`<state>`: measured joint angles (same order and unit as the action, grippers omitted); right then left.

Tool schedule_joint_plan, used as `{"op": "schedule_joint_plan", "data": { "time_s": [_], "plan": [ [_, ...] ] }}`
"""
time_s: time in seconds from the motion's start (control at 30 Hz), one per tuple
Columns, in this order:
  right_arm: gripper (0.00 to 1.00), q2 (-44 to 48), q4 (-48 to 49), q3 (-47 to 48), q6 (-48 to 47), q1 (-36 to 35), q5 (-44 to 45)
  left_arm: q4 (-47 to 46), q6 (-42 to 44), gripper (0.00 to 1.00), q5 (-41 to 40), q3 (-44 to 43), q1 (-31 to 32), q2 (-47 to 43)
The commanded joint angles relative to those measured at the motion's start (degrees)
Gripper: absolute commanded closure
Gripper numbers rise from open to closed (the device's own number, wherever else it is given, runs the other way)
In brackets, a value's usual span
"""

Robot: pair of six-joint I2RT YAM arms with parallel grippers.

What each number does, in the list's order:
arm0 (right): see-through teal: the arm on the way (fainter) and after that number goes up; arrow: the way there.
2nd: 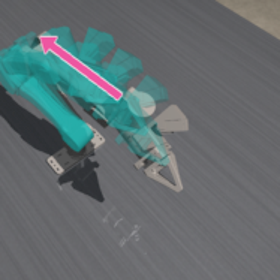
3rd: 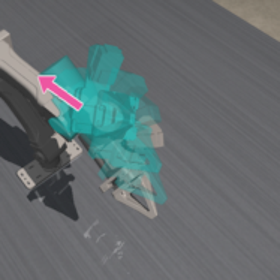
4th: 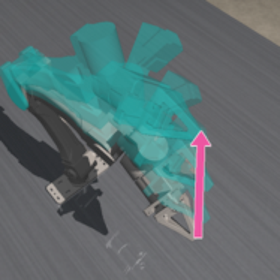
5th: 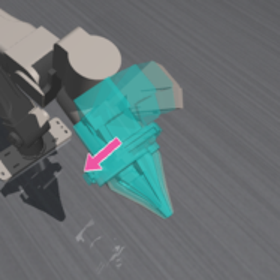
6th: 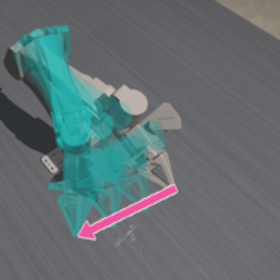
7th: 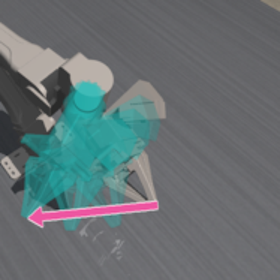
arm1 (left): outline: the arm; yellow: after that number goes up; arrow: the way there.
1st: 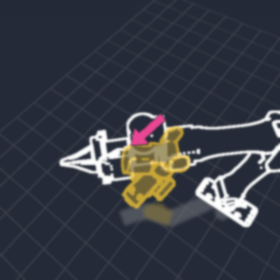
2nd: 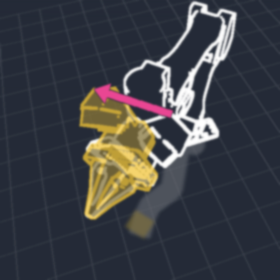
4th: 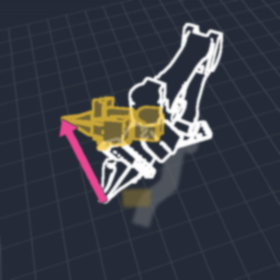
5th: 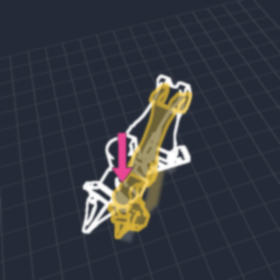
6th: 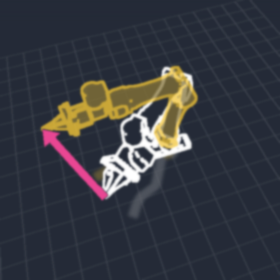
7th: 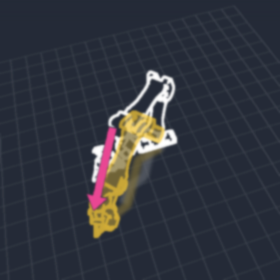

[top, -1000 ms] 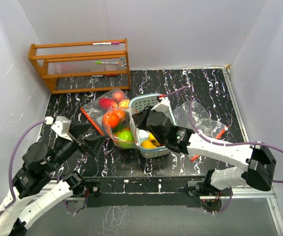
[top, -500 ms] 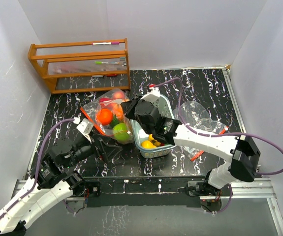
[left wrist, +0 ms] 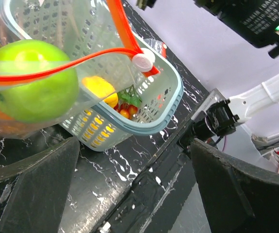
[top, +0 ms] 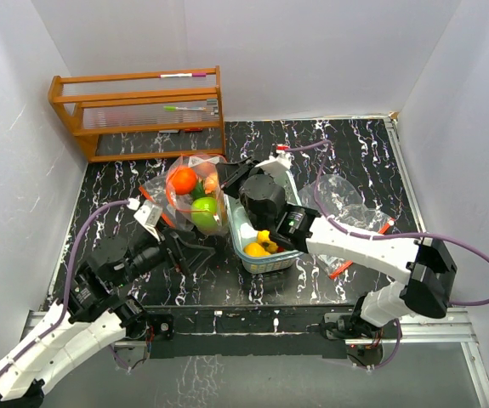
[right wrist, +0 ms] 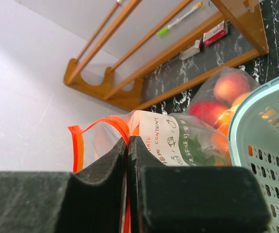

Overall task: Place the food in the zip-top bag and seal the zipper
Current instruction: Zip the zipper food storage bag.

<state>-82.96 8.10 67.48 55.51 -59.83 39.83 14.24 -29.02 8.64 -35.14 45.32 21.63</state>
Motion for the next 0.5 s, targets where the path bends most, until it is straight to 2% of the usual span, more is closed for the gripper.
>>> {"op": "schedule_joint_plan", "data": {
  "time_s": [0.0,0.27,0.47],
  "plan": [
    [0.92,3.3,8.1,-0.1,2.8,-0.2,4.1,-5.0,1.0,0.03,-4.1,-1.8,-0.1,3.3],
    [0.92,3.4,8.9,0.5,1.5,-0.5,3.7,-19.5,6.3,0.03,-16.2,2.7,0.0,8.7],
    [0.92,3.7,8.7,2.5,-0.7,-0.5,4.8,-20.3,6.2,0.03,-20.5,-1.0,-0.1,17.4]
  ]
}}
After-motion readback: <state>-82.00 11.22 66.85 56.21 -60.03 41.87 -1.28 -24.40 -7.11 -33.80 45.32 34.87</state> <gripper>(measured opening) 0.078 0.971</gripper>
